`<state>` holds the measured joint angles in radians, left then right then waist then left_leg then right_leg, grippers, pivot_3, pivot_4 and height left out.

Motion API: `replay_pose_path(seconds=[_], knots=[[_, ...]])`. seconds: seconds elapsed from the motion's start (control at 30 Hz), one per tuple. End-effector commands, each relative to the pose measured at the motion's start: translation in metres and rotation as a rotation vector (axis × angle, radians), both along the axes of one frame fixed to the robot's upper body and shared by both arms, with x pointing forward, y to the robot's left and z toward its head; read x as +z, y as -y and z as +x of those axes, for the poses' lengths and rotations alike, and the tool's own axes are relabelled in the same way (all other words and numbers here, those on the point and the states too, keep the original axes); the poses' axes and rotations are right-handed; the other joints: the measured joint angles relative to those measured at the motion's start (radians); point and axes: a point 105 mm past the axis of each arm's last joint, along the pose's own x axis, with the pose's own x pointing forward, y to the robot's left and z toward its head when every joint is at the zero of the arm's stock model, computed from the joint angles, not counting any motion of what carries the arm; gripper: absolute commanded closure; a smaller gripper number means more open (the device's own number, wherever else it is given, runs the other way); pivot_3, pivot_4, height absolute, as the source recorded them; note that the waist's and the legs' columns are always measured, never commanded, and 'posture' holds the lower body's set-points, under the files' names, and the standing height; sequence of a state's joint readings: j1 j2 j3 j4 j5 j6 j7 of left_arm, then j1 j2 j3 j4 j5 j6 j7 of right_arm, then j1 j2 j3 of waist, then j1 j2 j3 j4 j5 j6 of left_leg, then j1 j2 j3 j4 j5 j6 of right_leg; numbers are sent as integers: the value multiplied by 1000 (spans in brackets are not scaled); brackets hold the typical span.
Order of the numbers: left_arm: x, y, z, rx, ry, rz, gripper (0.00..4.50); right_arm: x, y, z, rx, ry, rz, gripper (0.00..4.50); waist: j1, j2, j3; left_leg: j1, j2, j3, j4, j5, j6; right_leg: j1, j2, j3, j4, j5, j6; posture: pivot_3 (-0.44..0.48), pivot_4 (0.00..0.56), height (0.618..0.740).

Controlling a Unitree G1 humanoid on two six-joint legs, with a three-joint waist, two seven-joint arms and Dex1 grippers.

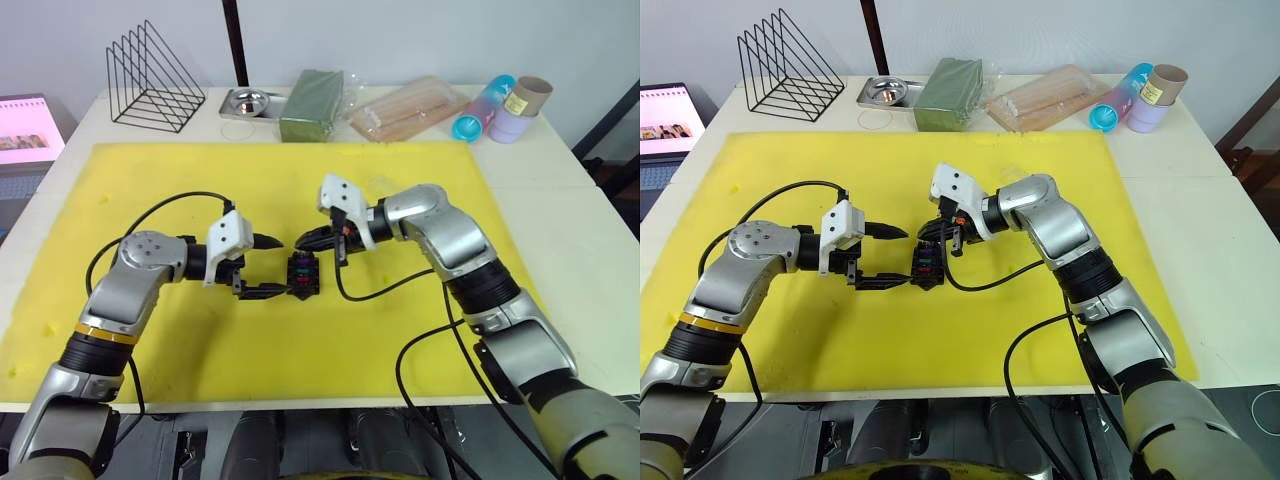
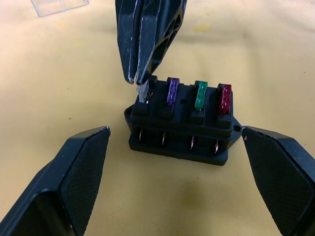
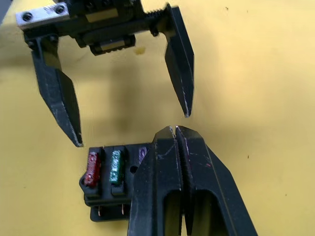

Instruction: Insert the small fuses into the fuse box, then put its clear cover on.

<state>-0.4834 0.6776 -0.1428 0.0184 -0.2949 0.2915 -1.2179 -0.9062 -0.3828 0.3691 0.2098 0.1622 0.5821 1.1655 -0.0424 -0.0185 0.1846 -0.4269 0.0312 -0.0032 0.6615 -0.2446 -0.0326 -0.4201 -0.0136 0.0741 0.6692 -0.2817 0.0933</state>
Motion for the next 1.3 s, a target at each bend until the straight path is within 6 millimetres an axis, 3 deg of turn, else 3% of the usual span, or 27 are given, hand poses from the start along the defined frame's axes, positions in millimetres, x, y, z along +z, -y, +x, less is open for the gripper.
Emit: replay_pose_path(seconds=[0.03,0.67,1.0,1.2,1.3], knots=[[12,1,0,-9,48,-9,0,5,-1,1,4,6,34,4451,0,0,0,0,0,0,0,0,0,0,0,0,0,0,0,0,150,740],[12,-1,-2,1,44,-9,0,-39,1,-3,2,-103,-75,4451,0,0,0,1,0,0,0,0,0,1,0,0,0,0,0,0,150,740],[12,0,-2,-1,44,-14,0,-63,3,0,-88,-169,-172,4451,0,0,-2,4,0,0,0,0,0,5,0,-1,-1,0,0,0,150,740],[12,0,-2,0,43,-17,0,-61,2,-7,-67,-171,-171,4451,0,0,-2,12,0,-1,-1,0,0,13,0,-2,-3,0,0,0,150,740],[11,0,-3,1,42,-17,0,-36,-3,-3,-52,-109,-71,4451,0,0,-2,12,0,-1,-1,0,0,13,0,-2,-3,0,0,0,150,740]])
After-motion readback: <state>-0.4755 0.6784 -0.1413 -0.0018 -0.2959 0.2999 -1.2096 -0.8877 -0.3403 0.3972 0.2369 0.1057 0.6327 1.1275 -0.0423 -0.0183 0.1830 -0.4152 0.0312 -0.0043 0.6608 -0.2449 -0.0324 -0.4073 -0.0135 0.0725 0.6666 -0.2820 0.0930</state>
